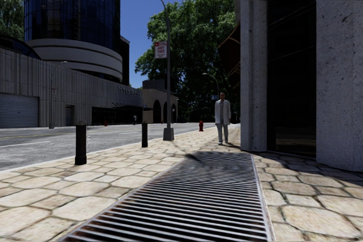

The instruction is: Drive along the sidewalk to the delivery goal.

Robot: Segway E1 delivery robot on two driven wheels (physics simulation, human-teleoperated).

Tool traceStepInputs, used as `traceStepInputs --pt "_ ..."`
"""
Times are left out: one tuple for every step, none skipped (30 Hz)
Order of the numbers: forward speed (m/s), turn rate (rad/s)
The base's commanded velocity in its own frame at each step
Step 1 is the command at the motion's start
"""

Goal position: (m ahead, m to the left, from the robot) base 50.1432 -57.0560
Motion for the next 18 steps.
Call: traceStepInputs --pt "2.0 0.0" --pt "2.0 0.0" --pt "2.0 0.0" --pt "2.0 0.0" --pt "2.0 0.0" --pt "2.0 0.0" --pt "2.0 0.0" --pt "2.0 0.0" --pt "2.0 0.0" --pt "2.0 0.0" --pt "2.0 0.0" --pt "2.0 0.02" --pt "2.0 0.14" --pt "2.0 0.14" --pt "2.0 0.23" --pt "2.0 0.31" --pt "2.0 0.33" --pt "2.0 0.33"
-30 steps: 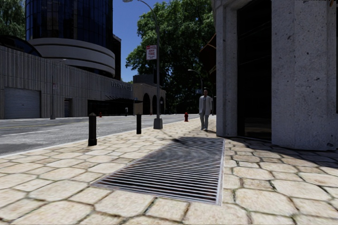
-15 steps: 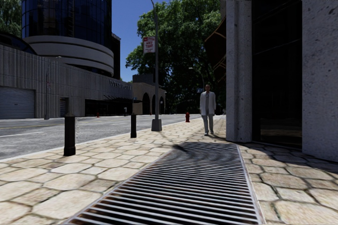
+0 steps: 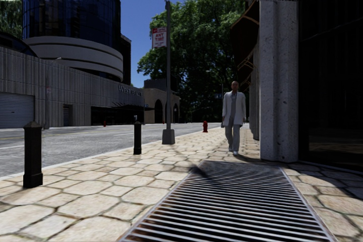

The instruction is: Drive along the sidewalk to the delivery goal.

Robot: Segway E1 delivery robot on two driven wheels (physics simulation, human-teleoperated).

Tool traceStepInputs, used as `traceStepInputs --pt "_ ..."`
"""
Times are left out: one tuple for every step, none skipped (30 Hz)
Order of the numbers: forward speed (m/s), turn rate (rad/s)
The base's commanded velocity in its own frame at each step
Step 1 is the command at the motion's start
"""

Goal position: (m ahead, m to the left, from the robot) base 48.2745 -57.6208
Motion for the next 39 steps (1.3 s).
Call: traceStepInputs --pt "2.0 0.36" --pt "2.0 0.37" --pt "2.0 0.38" --pt "2.0 0.38" --pt "2.0 0.38" --pt "2.0 0.38" --pt "2.0 0.38" --pt "2.0 0.38" --pt "2.0 0.38" --pt "2.0 0.38" --pt "2.0 0.31" --pt "2.0 0.31" --pt "2.0 0.0" --pt "2.0 0.0" --pt "2.0 0.0" --pt "2.0 0.0" --pt "2.0 0.0" --pt "2.0 0.0" --pt "2.0 0.0" --pt "2.0 0.0" --pt "2.0 0.0" --pt "2.0 0.0" --pt "2.0 -0.07" --pt "2.0 -0.22" --pt "2.0 -0.28" --pt "2.0 -0.28" --pt "2.0 -0.31" --pt "2.0 -0.33" --pt "2.0 -0.34" --pt "2.0 -0.34" --pt "2.0 -0.34" --pt "2.0 -0.34" --pt "2.0 -0.34" --pt "2.0 -0.37" --pt "2.0 -0.38" --pt "2.0 -0.43" --pt "2.0 -0.43" --pt "2.0 -0.49" --pt "2.0 -0.52"
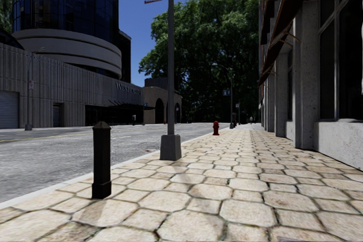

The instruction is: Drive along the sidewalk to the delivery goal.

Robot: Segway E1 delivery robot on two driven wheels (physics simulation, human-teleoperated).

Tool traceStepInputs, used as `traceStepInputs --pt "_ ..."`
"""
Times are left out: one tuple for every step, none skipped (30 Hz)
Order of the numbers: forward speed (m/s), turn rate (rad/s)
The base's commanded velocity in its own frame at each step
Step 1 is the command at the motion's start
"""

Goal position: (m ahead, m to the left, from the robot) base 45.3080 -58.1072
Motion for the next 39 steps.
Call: traceStepInputs --pt "2.0 -0.52" --pt "2.0 -0.52" --pt "2.0 -0.53" --pt "2.0 -0.53" --pt "2.0 -0.53" --pt "2.0 -0.53" --pt "2.0 -0.53" --pt "2.0 -0.53" --pt "2.0 -0.53" --pt "2.0 -0.53" --pt "2.0 -0.53" --pt "2.0 -0.53" --pt "2.0 -0.53" --pt "2.0 -0.53" --pt "2.0 -0.53" --pt "2.0 -0.53" --pt "2.0 -0.53" --pt "2.0 -0.53" --pt "2.0 -0.53" --pt "2.0 -0.53" --pt "2.0 -0.53" --pt "2.0 -0.53" --pt "2.0 -0.53" --pt "2.0 -0.53" --pt "2.0 -0.53" --pt "2.0 -0.53" --pt "2.0 -0.4" --pt "2.0 -0.4" --pt "2.0 0.0" --pt "2.0 0.0" --pt "2.0 0.0" --pt "2.0 0.0" --pt "2.0 0.0" --pt "2.0 0.0" --pt "2.0 0.0" --pt "2.0 0.0" --pt "2.0 0.0" --pt "2.0 0.0" --pt "2.0 0.0"
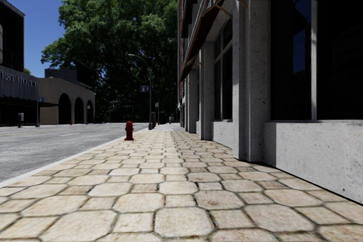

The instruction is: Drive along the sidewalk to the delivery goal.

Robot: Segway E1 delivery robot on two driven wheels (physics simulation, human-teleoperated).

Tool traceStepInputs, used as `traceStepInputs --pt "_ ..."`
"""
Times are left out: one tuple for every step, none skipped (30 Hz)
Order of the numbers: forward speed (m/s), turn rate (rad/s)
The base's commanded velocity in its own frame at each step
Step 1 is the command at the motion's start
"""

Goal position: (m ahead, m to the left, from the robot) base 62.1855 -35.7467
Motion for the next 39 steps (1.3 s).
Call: traceStepInputs --pt "2.0 0.09" --pt "2.0 0.14" --pt "2.0 0.18" --pt "2.0 0.18" --pt "2.0 0.2" --pt "2.0 0.22" --pt "2.0 0.22" --pt "2.0 0.25" --pt "2.0 0.26" --pt "2.0 0.26" --pt "2.0 0.26" --pt "2.0 0.26" --pt "2.0 0.26" --pt "2.0 0.26" --pt "2.0 0.26" --pt "2.0 0.26" --pt "2.0 0.26" --pt "2.0 0.26" --pt "2.0 0.26" --pt "2.0 0.0" --pt "2.0 0.0" --pt "2.0 0.0" --pt "2.0 0.0" --pt "2.0 0.0" --pt "2.0 0.0" --pt "2.0 0.0" --pt "2.0 0.0" --pt "2.0 0.0" --pt "2.0 0.0" --pt "2.0 0.0" --pt "2.0 0.0" --pt "2.0 0.0" --pt "2.0 0.0" --pt "2.0 0.0" --pt "2.0 0.0" --pt "2.0 0.0" --pt "2.0 0.0" --pt "2.0 0.0" --pt "2.0 0.0"
